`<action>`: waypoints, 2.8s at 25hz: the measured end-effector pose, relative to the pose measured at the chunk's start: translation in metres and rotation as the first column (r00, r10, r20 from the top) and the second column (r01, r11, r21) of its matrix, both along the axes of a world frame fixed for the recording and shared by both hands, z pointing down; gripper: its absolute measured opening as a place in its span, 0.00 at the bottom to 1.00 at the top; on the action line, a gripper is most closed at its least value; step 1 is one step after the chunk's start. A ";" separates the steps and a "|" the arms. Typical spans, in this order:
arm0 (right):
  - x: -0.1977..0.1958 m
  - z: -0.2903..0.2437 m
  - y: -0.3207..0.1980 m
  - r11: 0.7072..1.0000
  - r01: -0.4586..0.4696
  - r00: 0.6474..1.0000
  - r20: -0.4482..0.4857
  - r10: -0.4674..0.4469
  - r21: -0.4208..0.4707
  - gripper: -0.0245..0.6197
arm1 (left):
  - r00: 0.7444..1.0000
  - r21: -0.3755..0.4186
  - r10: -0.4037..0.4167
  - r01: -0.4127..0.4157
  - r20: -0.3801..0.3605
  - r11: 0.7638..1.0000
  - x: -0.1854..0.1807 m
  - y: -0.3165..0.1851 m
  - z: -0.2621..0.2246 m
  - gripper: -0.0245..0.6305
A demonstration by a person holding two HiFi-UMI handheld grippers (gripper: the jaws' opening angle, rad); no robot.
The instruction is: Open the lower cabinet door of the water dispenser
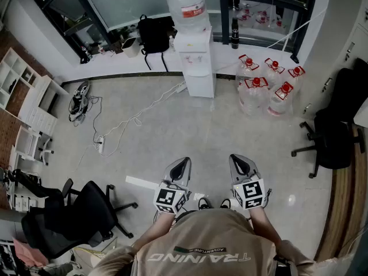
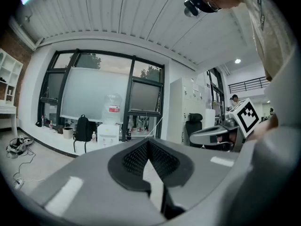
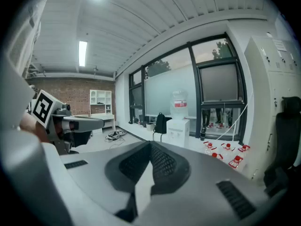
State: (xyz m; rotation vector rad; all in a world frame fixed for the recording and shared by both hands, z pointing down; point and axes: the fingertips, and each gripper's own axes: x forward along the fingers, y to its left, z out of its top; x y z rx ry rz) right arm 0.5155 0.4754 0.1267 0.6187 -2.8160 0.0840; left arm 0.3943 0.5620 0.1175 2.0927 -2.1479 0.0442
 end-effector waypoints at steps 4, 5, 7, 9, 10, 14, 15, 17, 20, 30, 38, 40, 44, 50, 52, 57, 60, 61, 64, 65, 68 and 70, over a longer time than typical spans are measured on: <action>-0.015 -0.004 0.004 1.000 -0.009 1.000 0.003 0.009 0.003 0.05 | 1.000 -0.009 0.012 -0.012 0.009 1.000 -0.016 0.003 -0.002 0.04; -0.019 -0.004 0.003 1.000 -0.008 1.000 -0.001 0.008 0.005 0.05 | 1.000 -0.007 0.013 -0.013 0.009 1.000 -0.020 0.002 -0.002 0.04; -0.026 -0.001 0.003 1.000 -0.005 1.000 -0.013 0.005 0.005 0.05 | 1.000 -0.001 0.010 -0.010 0.002 1.000 -0.029 0.001 0.000 0.04; -0.032 0.003 0.005 1.000 -0.005 1.000 -0.021 0.005 -0.001 0.05 | 1.000 -0.002 0.012 -0.012 -0.010 1.000 -0.035 0.001 0.004 0.04; -0.035 0.005 0.006 1.000 -0.008 1.000 -0.024 0.008 -0.004 0.05 | 1.000 -0.003 0.017 -0.017 -0.015 1.000 -0.037 0.001 0.006 0.04; -0.051 0.006 0.004 0.999 -0.035 0.999 -0.020 0.035 -0.002 0.05 | 0.999 0.000 0.038 -0.038 -0.025 0.999 -0.053 0.000 0.010 0.04; -0.055 0.005 0.002 0.999 -0.044 0.999 -0.015 0.044 -0.003 0.05 | 0.999 -0.001 0.042 -0.042 -0.029 0.999 -0.058 -0.001 0.011 0.04; -0.060 0.008 0.001 0.998 -0.060 0.998 -0.015 0.060 -0.014 0.05 | 0.998 -0.009 0.047 -0.048 -0.041 0.999 -0.065 -0.004 0.017 0.04; -0.059 0.017 -0.004 0.995 -0.088 0.996 -0.031 0.087 -0.038 0.05 | 0.997 -0.018 0.057 -0.058 -0.057 0.998 -0.072 -0.010 0.021 0.04; -0.084 0.040 -0.085 0.996 -0.056 0.998 -0.026 0.054 -0.073 0.05 | 0.999 -0.023 0.021 -0.022 -0.047 0.999 -0.096 -0.087 0.021 0.04; -0.099 0.043 -0.203 0.995 -0.003 1.000 -0.011 0.002 -0.101 0.05 | 0.995 -0.027 -0.025 0.023 -0.094 0.999 -0.105 -0.182 0.009 0.04; -0.101 0.048 -0.228 0.993 0.007 1.000 -0.023 -0.010 -0.115 0.05 | 0.994 -0.042 -0.046 0.042 -0.100 0.998 -0.108 -0.203 0.010 0.04; -0.108 0.057 -0.265 0.990 0.044 0.998 -0.029 -0.048 -0.136 0.05 | 0.985 -0.043 -0.099 0.094 -0.139 0.995 -0.119 -0.233 0.010 0.04; -0.124 0.073 -0.290 0.983 0.055 0.997 -0.044 -0.064 -0.175 0.05 | 0.971 -0.092 -0.150 0.134 -0.184 0.987 -0.140 -0.255 0.031 0.04; -0.130 0.078 -0.300 0.982 0.045 0.997 -0.055 -0.056 -0.181 0.05 | 0.973 -0.096 -0.141 0.125 -0.182 0.988 -0.146 -0.264 0.036 0.04; -0.157 0.075 -0.319 0.989 0.008 0.998 -0.065 -0.018 -0.150 0.05 | 0.984 -0.088 -0.102 0.089 -0.149 0.992 -0.183 -0.292 0.044 0.04; -0.174 0.063 -0.331 0.994 -0.025 0.997 -0.076 0.017 -0.109 0.05 | 0.987 -0.072 -0.076 0.067 -0.138 0.995 -0.208 -0.311 0.047 0.04; -0.178 0.058 -0.336 0.994 -0.043 0.997 -0.074 0.036 -0.096 0.05 | 0.990 -0.062 -0.061 0.053 -0.131 0.997 -0.215 -0.319 0.044 0.04; -0.202 0.042 -0.349 0.994 -0.085 0.995 -0.052 0.082 -0.064 0.05 | 0.997 -0.034 0.002 -0.005 -0.074 0.999 -0.243 -0.342 0.030 0.04; -0.214 0.038 -0.351 0.994 -0.093 0.995 -0.048 0.091 -0.054 0.05 | 0.998 -0.035 0.024 -0.026 -0.054 0.999 -0.255 -0.348 0.028 0.04; -0.250 0.030 -0.351 0.993 -0.111 0.994 -0.027 0.110 -0.043 0.05 | 0.997 -0.057 0.073 -0.074 -0.031 0.996 -0.289 -0.354 0.034 0.04; -0.267 0.027 -0.354 0.989 -0.134 0.991 0.000 0.134 -0.061 0.05 | 0.996 -0.069 0.080 -0.083 -0.045 0.994 -0.308 -0.360 0.043 0.04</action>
